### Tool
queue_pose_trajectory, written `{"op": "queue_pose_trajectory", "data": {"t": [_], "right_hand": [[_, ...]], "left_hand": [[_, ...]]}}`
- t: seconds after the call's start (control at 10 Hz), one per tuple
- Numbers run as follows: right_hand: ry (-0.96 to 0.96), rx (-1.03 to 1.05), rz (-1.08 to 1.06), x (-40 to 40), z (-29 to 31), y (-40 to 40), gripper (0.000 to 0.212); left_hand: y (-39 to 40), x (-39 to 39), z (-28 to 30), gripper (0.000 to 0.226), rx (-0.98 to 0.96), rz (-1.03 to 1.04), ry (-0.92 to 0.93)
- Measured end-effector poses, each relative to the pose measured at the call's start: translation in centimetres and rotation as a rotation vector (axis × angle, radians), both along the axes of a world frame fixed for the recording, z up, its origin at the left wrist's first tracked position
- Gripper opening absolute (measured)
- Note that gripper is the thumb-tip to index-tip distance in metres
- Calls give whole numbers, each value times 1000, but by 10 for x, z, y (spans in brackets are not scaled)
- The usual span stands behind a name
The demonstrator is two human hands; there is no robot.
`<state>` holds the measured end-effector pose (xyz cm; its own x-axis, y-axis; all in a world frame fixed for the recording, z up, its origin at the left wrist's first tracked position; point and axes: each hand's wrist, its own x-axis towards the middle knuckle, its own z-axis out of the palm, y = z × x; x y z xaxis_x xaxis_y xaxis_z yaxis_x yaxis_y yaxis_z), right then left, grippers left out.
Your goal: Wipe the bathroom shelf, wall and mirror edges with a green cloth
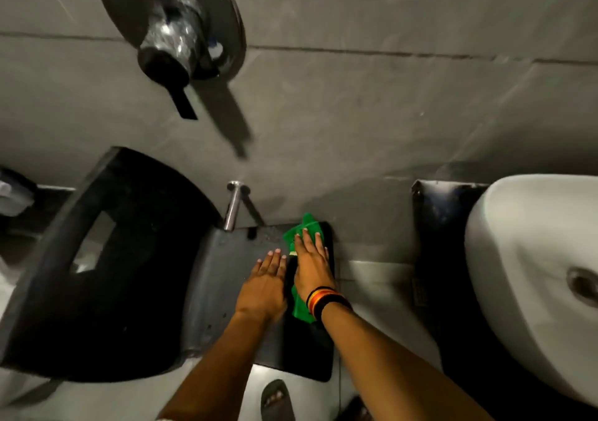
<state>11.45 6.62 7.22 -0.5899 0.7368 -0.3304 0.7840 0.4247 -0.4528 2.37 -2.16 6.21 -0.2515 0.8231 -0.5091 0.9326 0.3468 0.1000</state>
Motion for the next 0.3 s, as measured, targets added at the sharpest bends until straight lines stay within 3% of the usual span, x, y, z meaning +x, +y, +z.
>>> {"op": "queue_pose_trajectory", "data": {"t": [0.1,0.3], "right_hand": [[-19,-94,26,0,-27,-9,68],[13,-43,-1,17,-20,-16,61]], "left_hand": [[-10,-3,-20,69,-11,12,-8],[-21,2,-5,70,-15,-6,-18]]}}
